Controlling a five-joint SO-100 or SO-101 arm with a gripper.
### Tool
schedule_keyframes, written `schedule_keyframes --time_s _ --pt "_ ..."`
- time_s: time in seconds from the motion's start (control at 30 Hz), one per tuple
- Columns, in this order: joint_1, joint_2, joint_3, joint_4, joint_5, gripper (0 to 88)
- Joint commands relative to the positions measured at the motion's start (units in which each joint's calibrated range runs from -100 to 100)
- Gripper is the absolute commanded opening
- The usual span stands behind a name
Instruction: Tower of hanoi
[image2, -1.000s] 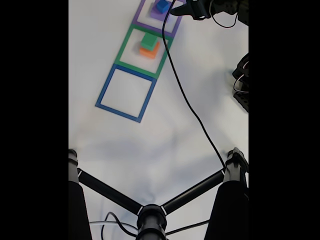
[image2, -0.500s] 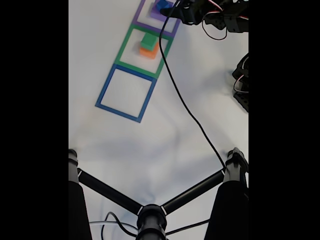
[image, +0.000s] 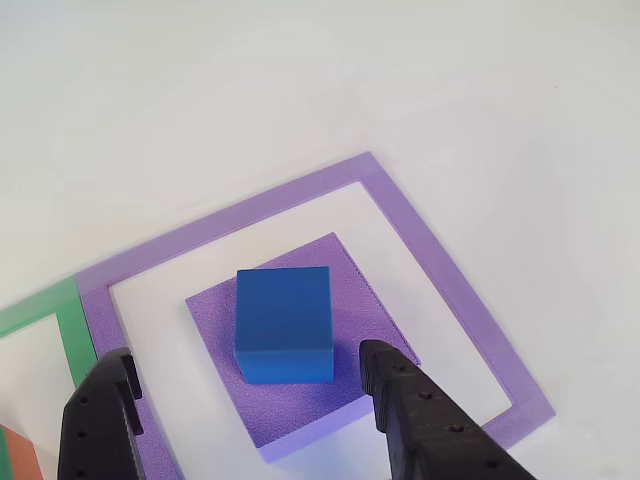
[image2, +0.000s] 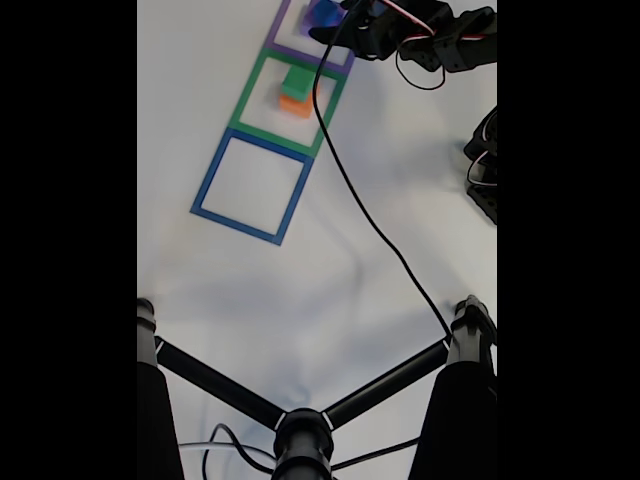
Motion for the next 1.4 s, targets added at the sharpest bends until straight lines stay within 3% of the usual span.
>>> schedule_keyframes --time_s 0.0,0.23,0.83,1.1,1.23,1.37 --pt "-0.5 1.1 -3.0 -2.6 0.0 22.8" --pt "-0.6 5.3 -7.6 -3.0 0.0 22.4" --pt "-0.9 6.9 -8.0 -3.1 0.0 4.4" --pt "-1.3 6.3 -8.3 -2.7 0.0 3.3" --pt "-1.7 -0.2 -8.9 4.7 0.0 3.2" --pt "-2.2 -12.1 -14.5 25.0 0.0 3.2"
